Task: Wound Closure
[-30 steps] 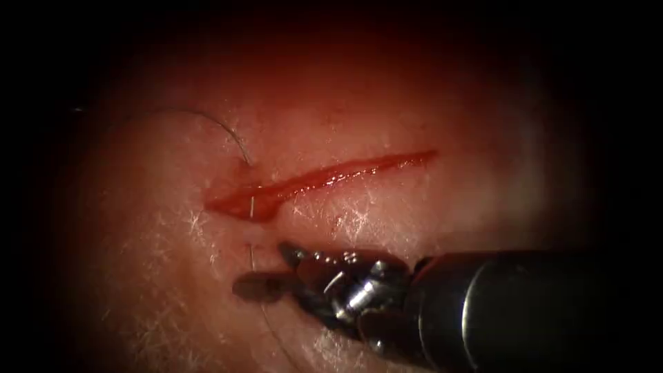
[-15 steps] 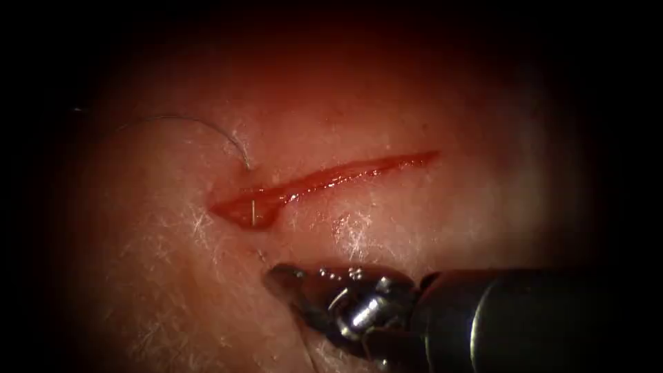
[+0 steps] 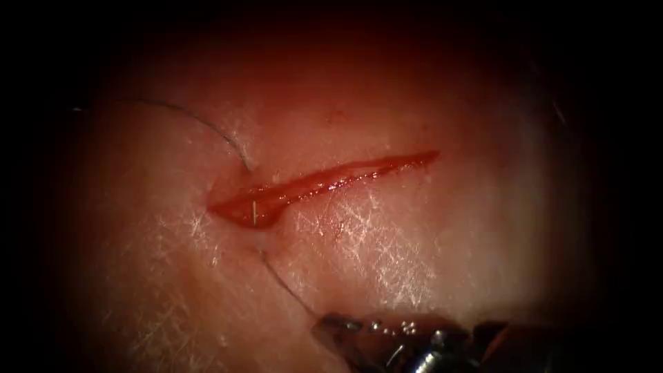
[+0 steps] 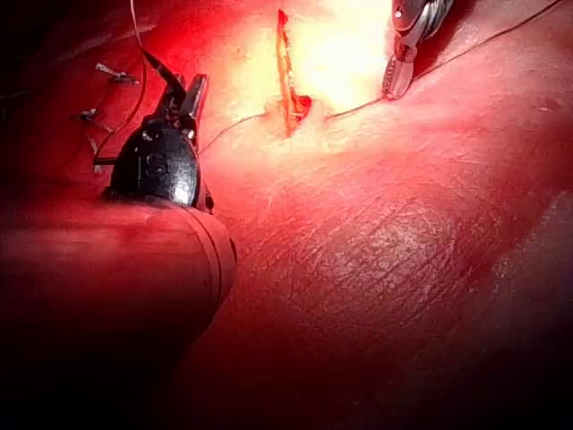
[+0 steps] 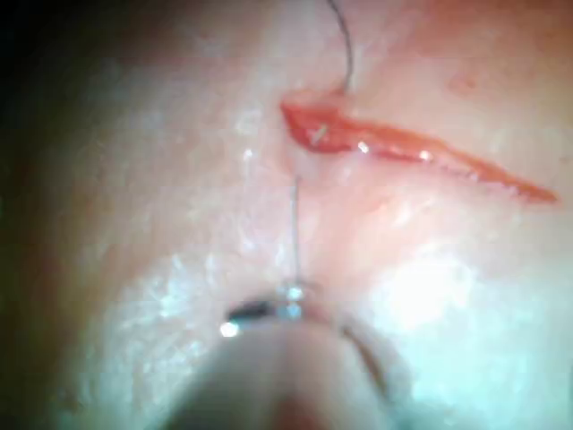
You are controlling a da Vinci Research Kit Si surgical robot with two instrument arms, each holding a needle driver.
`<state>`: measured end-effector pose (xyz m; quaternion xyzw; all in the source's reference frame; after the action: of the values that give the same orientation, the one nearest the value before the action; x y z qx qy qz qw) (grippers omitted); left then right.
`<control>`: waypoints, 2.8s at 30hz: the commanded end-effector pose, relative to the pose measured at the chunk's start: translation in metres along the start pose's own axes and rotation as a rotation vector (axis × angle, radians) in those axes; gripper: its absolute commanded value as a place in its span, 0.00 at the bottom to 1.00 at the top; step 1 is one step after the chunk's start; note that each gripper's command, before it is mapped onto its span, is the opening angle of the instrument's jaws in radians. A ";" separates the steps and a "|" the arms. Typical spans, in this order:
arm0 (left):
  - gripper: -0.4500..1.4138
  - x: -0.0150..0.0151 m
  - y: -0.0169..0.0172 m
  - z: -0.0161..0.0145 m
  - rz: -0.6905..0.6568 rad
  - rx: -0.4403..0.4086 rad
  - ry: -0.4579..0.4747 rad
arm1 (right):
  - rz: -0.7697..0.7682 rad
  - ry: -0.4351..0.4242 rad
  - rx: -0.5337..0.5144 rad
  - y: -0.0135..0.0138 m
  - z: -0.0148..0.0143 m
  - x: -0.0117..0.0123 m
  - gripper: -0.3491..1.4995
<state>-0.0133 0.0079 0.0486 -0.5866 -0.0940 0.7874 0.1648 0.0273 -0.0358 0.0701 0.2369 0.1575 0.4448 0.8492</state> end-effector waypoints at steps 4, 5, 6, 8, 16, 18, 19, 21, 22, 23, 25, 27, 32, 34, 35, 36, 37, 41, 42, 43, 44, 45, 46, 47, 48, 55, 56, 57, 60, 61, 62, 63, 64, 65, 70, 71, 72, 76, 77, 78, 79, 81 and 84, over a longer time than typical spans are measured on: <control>0.00 -0.0006 -0.0001 0.0005 -0.001 -0.003 0.002 | -0.021 -0.051 0.038 -0.0006 -0.0001 -0.0021 0.00; 0.00 -0.0005 -0.0002 0.0004 -0.002 -0.004 0.002 | -0.033 -0.060 0.043 -0.0005 -0.0006 -0.0031 0.00; 0.00 -0.0005 -0.0002 0.0003 -0.002 -0.005 0.002 | -0.039 -0.071 0.046 -0.0004 -0.0008 -0.0036 0.00; 0.00 -0.0005 -0.0002 0.0003 -0.002 -0.008 0.003 | -0.057 -0.088 0.054 -0.0002 -0.0018 -0.0051 0.00; 0.00 -0.0005 -0.0002 0.0003 -0.002 -0.008 0.003 | -0.048 -0.059 0.068 -0.0006 -0.0015 -0.0043 0.00; 0.00 -0.0005 -0.0002 0.0003 -0.002 -0.008 0.003 | -0.044 -0.051 0.070 -0.0007 -0.0013 -0.0040 0.00; 0.00 -0.0005 -0.0002 0.0003 -0.002 -0.008 0.003 | -0.043 -0.050 0.070 -0.0008 -0.0012 -0.0039 0.00; 0.00 -0.0005 -0.0002 0.0003 -0.002 -0.008 0.003 | -0.041 -0.050 0.069 -0.0010 -0.0011 -0.0037 0.00; 0.00 -0.0005 -0.0002 0.0003 -0.002 -0.008 0.003 | -0.034 -0.047 0.070 -0.0011 -0.0010 -0.0036 0.00; 0.00 -0.0005 -0.0003 0.0003 -0.002 -0.008 0.003 | -0.033 -0.045 0.071 -0.0012 -0.0010 -0.0035 0.00; 0.00 -0.0005 -0.0004 0.0003 -0.002 -0.008 0.003 | -0.031 -0.034 0.076 -0.0016 -0.0009 -0.0033 0.00; 0.00 -0.0006 -0.0008 0.0005 -0.002 -0.007 0.003 | -0.029 -0.017 0.088 -0.0017 -0.0008 -0.0032 0.36; 0.00 -0.0028 -0.0042 0.0025 0.016 0.019 -0.016 | -0.158 0.079 0.146 -0.0010 -0.0019 -0.0022 0.88; 0.00 -0.0043 -0.0054 0.0036 0.019 0.013 -0.059 | -0.198 0.101 0.165 -0.0007 -0.0030 -0.0014 0.89; 0.00 -0.0051 -0.0059 0.0041 0.020 0.011 -0.076 | -0.219 0.104 0.173 -0.0006 -0.0035 -0.0011 0.89; 0.00 -0.0061 -0.0066 0.0048 0.018 0.011 -0.093 | -0.255 0.114 0.176 -0.0005 -0.0044 -0.0006 0.89; 0.00 -0.0066 -0.0070 0.0052 0.010 0.014 -0.097 | -0.269 0.118 0.175 -0.0004 -0.0050 -0.0003 0.89; 0.00 -0.0088 -0.0091 0.0065 -0.007 0.024 -0.106 | -0.291 0.153 0.179 -0.0005 -0.0068 0.0006 0.89; 0.00 -0.0094 -0.0100 0.0070 -0.013 0.025 -0.109 | -0.298 0.164 0.183 -0.0006 -0.0074 0.0010 0.89; 0.00 -0.0102 -0.0119 0.0082 -0.014 0.026 -0.109 | -0.295 0.203 0.203 -0.0011 -0.0084 0.0013 0.89; 0.00 -0.0102 -0.0124 0.0087 -0.015 0.025 -0.108 | -0.293 0.222 0.210 -0.0013 -0.0085 0.0012 0.89; 0.00 -0.0100 -0.0129 0.0094 -0.018 0.022 -0.106 | -0.292 0.236 0.215 -0.0015 -0.0086 0.0011 0.89; 0.00 -0.0100 -0.0129 0.0094 -0.018 0.022 -0.106 | -0.292 0.236 0.215 -0.0015 -0.0086 0.0011 0.89; 0.00 -0.0095 -0.0136 0.0107 -0.025 0.011 -0.105 | -0.297 0.238 0.212 -0.0016 -0.0083 0.0011 0.89; 0.00 -0.0092 -0.0139 0.0115 -0.028 0.002 -0.100 | -0.296 0.241 0.212 -0.0015 -0.0082 0.0012 0.89; 0.00 -0.0074 -0.0159 0.0189 -0.046 -0.042 -0.100 | -0.312 0.249 0.210 -0.0015 -0.0079 0.0014 0.89; 0.00 -0.0073 -0.0160 0.0196 -0.044 -0.049 -0.099 | -0.312 0.249 0.210 -0.0015 -0.0079 0.0014 0.89; 0.06 -0.0072 -0.0160 0.0201 -0.036 -0.057 -0.098 | -0.318 0.250 0.209 -0.0015 -0.0079 0.0014 0.89; 0.53 -0.0070 -0.0162 0.0209 -0.117 -0.056 -0.100 | -0.329 0.252 0.207 -0.0016 -0.0078 0.0015 0.89; 0.60 -0.0069 -0.0163 0.0210 -0.139 -0.043 -0.104 | -0.328 0.252 0.207 -0.0016 -0.0078 0.0016 0.89; 0.71 -0.0069 -0.0164 0.0209 -0.143 -0.021 -0.111 | -0.328 0.252 0.206 -0.0017 -0.0077 0.0016 0.89; 0.80 -0.0069 -0.0164 0.0207 -0.154 -0.006 -0.115 | -0.332 0.253 0.205 -0.0018 -0.0076 0.0018 0.89; 0.88 -0.0068 -0.0164 0.0200 -0.177 0.003 -0.132 | -0.336 0.257 0.203 -0.0020 -0.0075 0.0020 0.90; 0.88 -0.0068 -0.0165 0.0195 -0.183 -0.003 -0.134 | -0.334 0.257 0.202 -0.0021 -0.0074 0.0022 0.90; 0.90 -0.0060 -0.0172 0.0159 -0.200 -0.023 -0.137 | -0.341 0.273 0.201 -0.0024 -0.0075 0.0032 0.91; 0.90 -0.0057 -0.0173 0.0134 -0.201 -0.013 -0.144 | -0.332 0.288 0.209 -0.0024 -0.0079 0.0039 0.91; 0.89 -0.0057 -0.0172 0.0127 -0.202 -0.009 -0.147 | -0.329 0.296 0.213 -0.0024 -0.0081 0.0041 0.90; 0.85 -0.0062 -0.0159 0.0101 -0.198 -0.012 -0.152 | -0.311 0.322 0.221 -0.0023 -0.0088 0.0053 0.89; 0.83 -0.0066 -0.0152 0.0095 -0.194 -0.014 -0.153 | -0.304 0.335 0.225 -0.0023 -0.0091 0.0058 0.89; 0.82 -0.0068 -0.0147 0.0091 -0.191 -0.015 -0.154 | -0.295 0.351 0.232 -0.0022 -0.0094 0.0064 0.88; 0.80 -0.0075 -0.0136 0.0085 -0.186 -0.014 -0.156 | -0.265 0.392 0.220 -0.0021 -0.0102 0.0080 0.88; 0.79 -0.0082 -0.0124 0.0081 -0.179 -0.009 -0.159 | -0.236 0.417 0.199 -0.0019 -0.0109 0.0096 0.88; 0.78 -0.0091 -0.0107 0.0081 -0.171 0.000 -0.164 | -0.196 0.426 0.172 -0.0014 -0.0114 0.0124 0.87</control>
<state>-0.0166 0.0148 0.0620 -0.5080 -0.1553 0.8164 0.2265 0.0285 -0.0238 0.0586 0.1943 0.3924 0.3837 0.8131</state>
